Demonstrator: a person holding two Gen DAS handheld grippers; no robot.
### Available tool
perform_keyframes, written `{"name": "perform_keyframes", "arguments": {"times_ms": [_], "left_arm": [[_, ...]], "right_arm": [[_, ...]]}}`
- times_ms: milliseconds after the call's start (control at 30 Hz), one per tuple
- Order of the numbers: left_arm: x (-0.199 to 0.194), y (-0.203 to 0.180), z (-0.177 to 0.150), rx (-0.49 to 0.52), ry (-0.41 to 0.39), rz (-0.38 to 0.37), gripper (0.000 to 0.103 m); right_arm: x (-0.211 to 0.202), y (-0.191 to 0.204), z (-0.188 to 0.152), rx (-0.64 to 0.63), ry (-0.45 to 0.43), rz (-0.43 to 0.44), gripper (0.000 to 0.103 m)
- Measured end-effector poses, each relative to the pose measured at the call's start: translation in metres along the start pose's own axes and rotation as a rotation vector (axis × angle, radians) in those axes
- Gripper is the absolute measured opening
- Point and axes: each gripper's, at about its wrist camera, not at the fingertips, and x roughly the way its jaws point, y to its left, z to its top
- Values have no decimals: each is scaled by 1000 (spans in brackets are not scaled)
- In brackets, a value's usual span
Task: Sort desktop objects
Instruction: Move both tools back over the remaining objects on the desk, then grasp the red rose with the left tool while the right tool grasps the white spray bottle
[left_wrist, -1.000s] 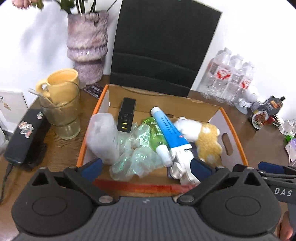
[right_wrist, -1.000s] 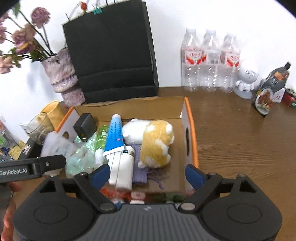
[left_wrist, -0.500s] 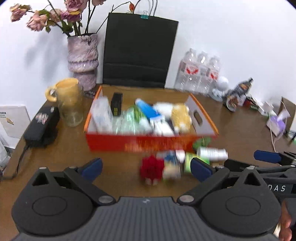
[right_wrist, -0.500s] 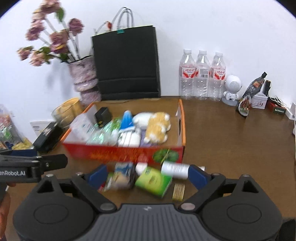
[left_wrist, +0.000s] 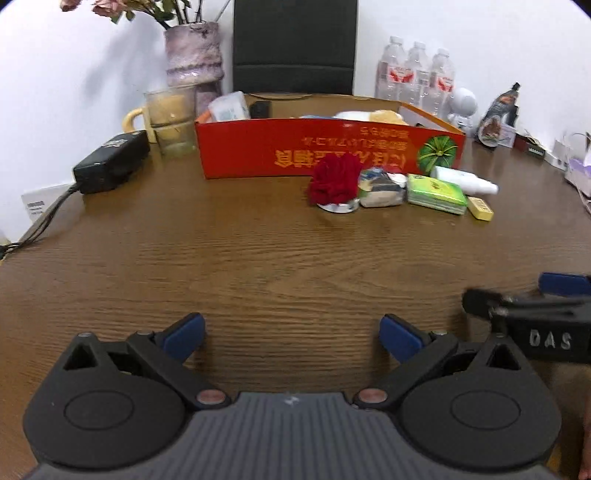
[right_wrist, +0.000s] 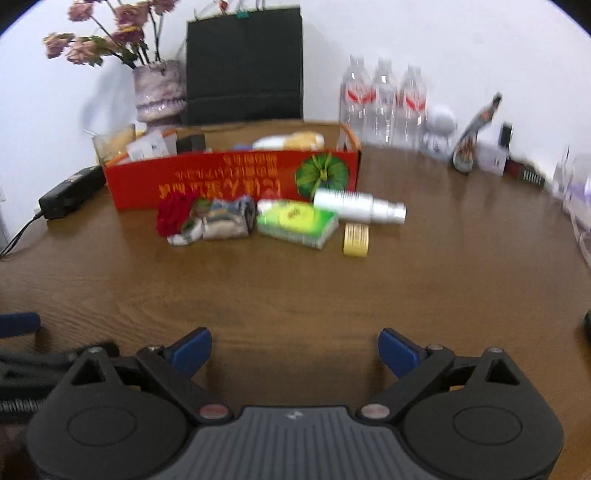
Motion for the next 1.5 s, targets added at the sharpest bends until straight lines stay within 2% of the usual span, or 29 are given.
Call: {"name": "perform_keyframes", "arguments": {"times_ms": [200, 1200, 1300, 1367, 1400, 1500], "left_arm": [[0, -1, -5, -2, -24, -1, 103], [1, -3, -2, -15, -27, -3, 103], [6, -2, 14, -36, -50, -45, 103], [14, 0, 34, -51, -55, -81, 103], [19, 1, 45, -60, -54, -102, 103], [50, -3, 88, -81, -36, -153, 103]], "right_arm": [[4, 1, -3, 5, 3, -20, 103], [2, 2, -4, 7, 4, -25, 103], [2, -4, 0, -10, 12, 1, 100], [5, -15, 14, -51, 14, 89, 88], [4, -24, 25, -45, -14, 94, 82], [5, -47, 64, -48, -126, 41, 84]]}}
